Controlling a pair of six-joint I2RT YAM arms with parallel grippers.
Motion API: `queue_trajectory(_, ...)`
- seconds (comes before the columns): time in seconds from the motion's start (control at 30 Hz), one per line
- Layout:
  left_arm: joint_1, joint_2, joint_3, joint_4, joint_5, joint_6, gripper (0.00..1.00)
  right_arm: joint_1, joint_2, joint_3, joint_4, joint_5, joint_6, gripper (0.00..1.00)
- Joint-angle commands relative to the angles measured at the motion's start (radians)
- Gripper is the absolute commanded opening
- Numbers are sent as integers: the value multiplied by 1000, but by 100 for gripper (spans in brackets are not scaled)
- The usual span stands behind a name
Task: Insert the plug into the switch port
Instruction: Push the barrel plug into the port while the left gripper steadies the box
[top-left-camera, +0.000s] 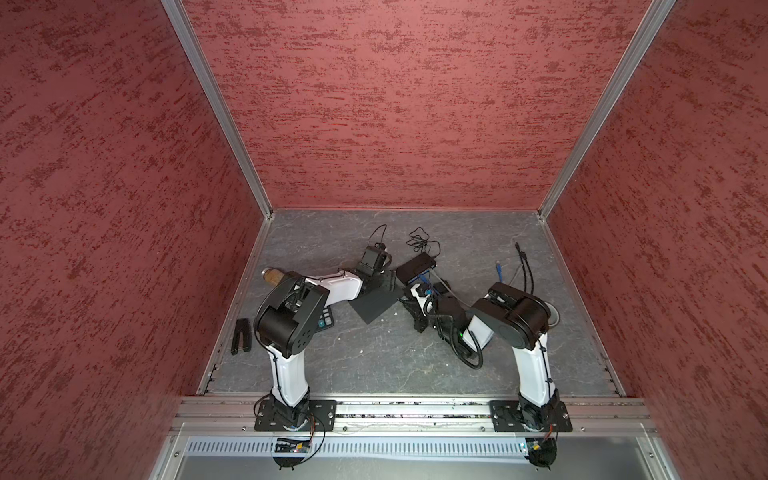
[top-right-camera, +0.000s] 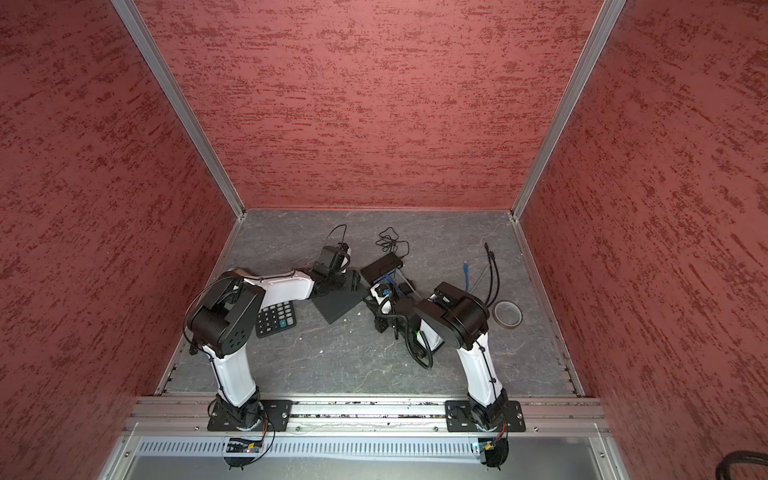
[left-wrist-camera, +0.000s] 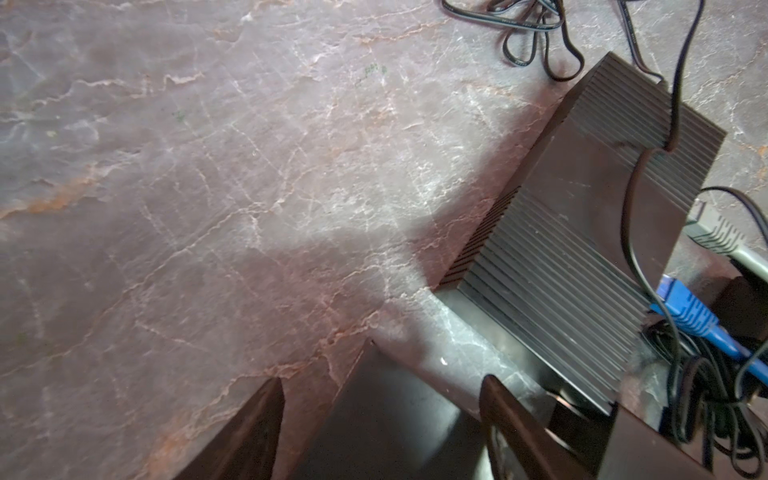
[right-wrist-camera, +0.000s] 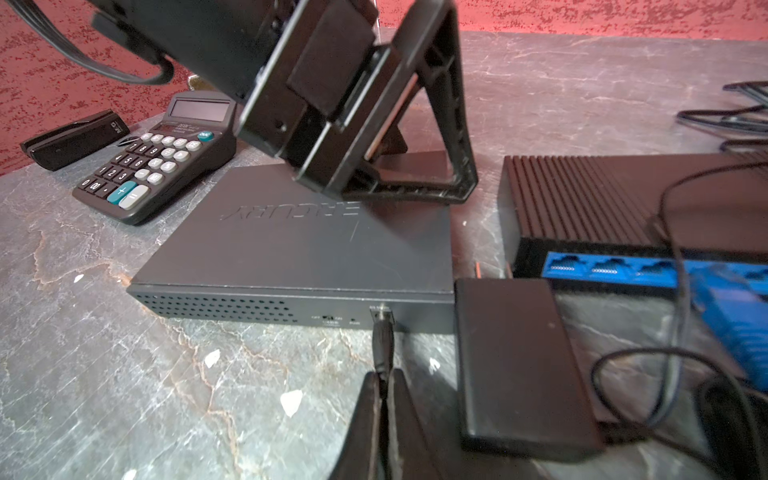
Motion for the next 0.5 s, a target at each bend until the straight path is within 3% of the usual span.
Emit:
queue_trajectory(0.0, -45, 49, -29, -77, 75, -3, 74, 7, 29, 73, -53, 0, -11, 6)
queue_trajectory(0.47, -80, 67, -27, -75, 75, 56, 74, 14, 45, 124, -138, 15, -33, 6)
